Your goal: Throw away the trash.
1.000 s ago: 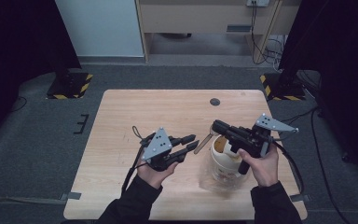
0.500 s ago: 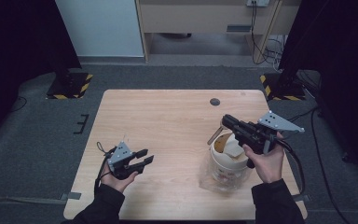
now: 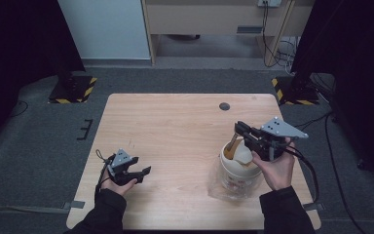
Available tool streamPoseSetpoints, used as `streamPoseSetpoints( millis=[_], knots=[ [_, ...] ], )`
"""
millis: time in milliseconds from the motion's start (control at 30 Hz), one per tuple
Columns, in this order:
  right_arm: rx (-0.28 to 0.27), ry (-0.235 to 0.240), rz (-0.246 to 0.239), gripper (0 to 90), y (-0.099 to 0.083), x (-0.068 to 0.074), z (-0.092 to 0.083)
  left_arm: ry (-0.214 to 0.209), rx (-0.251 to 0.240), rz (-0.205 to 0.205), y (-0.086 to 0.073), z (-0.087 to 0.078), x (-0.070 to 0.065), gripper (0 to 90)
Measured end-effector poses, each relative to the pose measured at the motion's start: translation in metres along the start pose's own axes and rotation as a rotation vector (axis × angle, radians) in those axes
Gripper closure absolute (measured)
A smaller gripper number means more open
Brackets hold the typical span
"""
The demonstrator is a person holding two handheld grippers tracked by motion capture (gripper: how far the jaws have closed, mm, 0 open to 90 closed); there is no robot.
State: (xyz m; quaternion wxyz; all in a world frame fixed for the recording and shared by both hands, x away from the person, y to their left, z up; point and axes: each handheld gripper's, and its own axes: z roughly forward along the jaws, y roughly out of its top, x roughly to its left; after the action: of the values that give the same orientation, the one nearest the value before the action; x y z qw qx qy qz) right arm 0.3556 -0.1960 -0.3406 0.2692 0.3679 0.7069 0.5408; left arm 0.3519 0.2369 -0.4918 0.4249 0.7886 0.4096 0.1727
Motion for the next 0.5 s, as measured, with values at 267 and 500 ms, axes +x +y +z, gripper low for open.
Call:
streamPoseSetpoints(
  millis=[267,500],
  knots=[
    [-0.039,-0.004,0.038,71.8,0.005,-0.006,-0.007,-0.004,0.014,-0.018,-0.002,0.001,0.002,30.7],
    [-0.115,-0.073,0.091,50.9,0.001,-0.029,-0.027,-0.002,0.029,-0.015,-0.003,0.002,0.004,28.3]
  ],
)
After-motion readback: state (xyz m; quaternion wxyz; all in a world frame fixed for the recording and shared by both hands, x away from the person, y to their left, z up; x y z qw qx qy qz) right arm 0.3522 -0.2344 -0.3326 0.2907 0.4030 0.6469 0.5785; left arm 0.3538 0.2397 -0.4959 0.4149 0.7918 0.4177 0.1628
